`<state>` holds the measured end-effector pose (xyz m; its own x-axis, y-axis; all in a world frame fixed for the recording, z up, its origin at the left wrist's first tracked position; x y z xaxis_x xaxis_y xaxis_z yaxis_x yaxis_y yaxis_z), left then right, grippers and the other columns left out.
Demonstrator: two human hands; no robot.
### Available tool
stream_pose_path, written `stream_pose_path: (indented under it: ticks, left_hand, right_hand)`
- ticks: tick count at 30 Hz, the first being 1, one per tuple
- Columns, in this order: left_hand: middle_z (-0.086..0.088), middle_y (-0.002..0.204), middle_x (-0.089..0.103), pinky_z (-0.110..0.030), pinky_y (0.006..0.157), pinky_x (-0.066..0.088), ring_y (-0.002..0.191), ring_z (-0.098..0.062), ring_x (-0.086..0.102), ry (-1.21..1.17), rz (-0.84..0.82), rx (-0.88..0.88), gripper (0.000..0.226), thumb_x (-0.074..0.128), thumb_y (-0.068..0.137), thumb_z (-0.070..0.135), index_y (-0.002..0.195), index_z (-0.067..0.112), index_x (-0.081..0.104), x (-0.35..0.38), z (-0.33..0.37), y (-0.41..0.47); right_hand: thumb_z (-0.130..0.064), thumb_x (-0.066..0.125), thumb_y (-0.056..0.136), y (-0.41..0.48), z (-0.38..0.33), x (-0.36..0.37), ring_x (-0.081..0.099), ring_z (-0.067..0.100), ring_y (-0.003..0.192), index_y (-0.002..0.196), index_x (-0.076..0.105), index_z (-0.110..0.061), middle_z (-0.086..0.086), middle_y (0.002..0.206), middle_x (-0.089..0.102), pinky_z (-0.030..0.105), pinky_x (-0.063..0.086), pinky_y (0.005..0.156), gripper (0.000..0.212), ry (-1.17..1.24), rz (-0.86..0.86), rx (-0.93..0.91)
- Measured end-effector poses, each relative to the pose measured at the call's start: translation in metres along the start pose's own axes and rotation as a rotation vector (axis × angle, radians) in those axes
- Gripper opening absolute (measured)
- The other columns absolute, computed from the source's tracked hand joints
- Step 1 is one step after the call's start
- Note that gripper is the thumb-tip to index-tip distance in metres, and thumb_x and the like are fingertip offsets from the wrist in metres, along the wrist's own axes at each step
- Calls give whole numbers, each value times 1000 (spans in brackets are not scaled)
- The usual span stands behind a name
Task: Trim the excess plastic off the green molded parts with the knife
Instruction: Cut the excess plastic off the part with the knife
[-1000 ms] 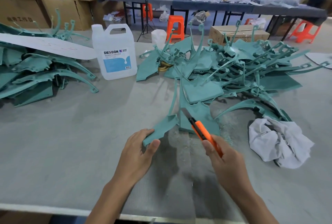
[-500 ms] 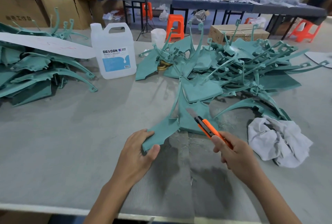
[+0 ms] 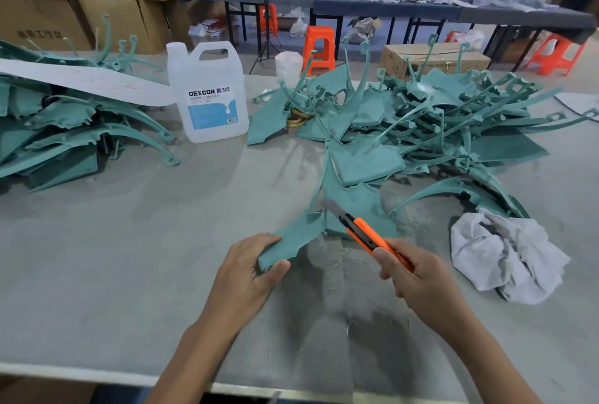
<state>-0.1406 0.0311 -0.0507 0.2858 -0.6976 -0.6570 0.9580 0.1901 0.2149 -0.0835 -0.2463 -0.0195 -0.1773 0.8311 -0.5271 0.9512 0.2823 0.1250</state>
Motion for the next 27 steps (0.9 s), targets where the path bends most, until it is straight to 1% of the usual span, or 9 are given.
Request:
stream_pose_path:
  ticks: [4, 7, 9, 12, 14, 17, 19, 21, 27]
  left_hand:
    - [18, 108, 61, -27, 85, 43, 99, -8, 54, 145, 46, 19, 52, 34, 96, 71, 131, 40, 58, -8, 0, 11]
    - [16, 106, 56, -32, 87, 43, 100, -12, 51, 129, 115, 39, 46, 36, 102, 55, 135, 33, 59, -11, 9, 13]
    - [18, 121, 56, -29, 96, 40, 114, -9, 50, 42, 147, 43, 49, 36, 100, 54, 136, 30, 58, -12, 20, 12]
    - [18, 147, 50, -29, 112, 37, 134, -3, 43, -38, 112, 61, 38, 41, 104, 41, 140, 53, 44, -11, 39, 13]
    - [16, 152, 47, -28, 115, 36, 139, -3, 41, -38, 83, 60, 51, 47, 105, 26, 138, 64, 35, -10, 46, 12]
    - [10, 121, 69, -13, 88, 45, 110, -7, 59, 4, 60, 5, 51, 47, 105, 22, 142, 56, 40, -7, 45, 12]
    - [29, 85, 65, -9, 67, 41, 81, 0, 58, 21, 48, 24, 51, 47, 104, 19, 139, 56, 38, -6, 45, 9]
    - [28, 65, 55, -14, 59, 40, 64, -3, 52, 16, 19, 18, 45, 45, 105, 23, 134, 58, 40, -5, 44, 7]
    - [-3, 66, 51, -27, 56, 40, 57, -15, 47, -130, 11, 19, 23, 31, 95, 59, 105, 71, 49, -11, 49, 2]
  right_hand:
    - [-54, 57, 87, -20, 0, 1, 51, 9, 46, 89, 69, -43, -3, 64, 63, 22, 42, 44, 17, 148, 63, 44]
    - [-58, 57, 84, -35, -4, 7, 54, 11, 50, 101, 70, -43, 1, 72, 66, 24, 43, 45, 25, 199, 69, 57]
    - [-60, 57, 83, -41, -10, 10, 57, 14, 51, 106, 69, -42, 2, 76, 67, 28, 45, 44, 31, 239, 92, 60]
    - [-64, 56, 90, -47, -27, 19, 61, 17, 51, 109, 67, -42, 2, 81, 70, 29, 47, 43, 31, 276, 74, 8]
    - [-64, 54, 86, -50, -38, 26, 59, 15, 49, 110, 65, -43, 2, 81, 70, 26, 47, 44, 34, 270, 36, -36]
    - [-68, 51, 87, -51, -47, 34, 57, 7, 50, 111, 62, -43, -2, 75, 70, 18, 45, 49, 37, 198, 0, -65]
    - [-70, 48, 87, -51, -51, 35, 57, 4, 52, 108, 61, -46, -8, 71, 67, 14, 43, 51, 35, 128, -4, -78]
    - [-71, 46, 87, -48, -53, 35, 55, 2, 52, 102, 60, -48, -9, 68, 64, 15, 41, 50, 31, 99, 0, -87]
    - [-78, 44, 88, -43, -61, 40, 51, 8, 54, 102, 61, -44, -4, 66, 58, 29, 44, 54, 41, 112, -7, -143]
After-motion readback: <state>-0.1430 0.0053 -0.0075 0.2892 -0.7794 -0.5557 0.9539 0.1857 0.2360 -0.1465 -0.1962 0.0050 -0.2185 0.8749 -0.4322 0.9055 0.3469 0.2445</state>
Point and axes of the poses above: each hand's wrist, its own y-axis towards the middle knuckle, its own x-axis out of the palm, z = x × y, the point moved 6 cm from there along y, towards the middle knuckle
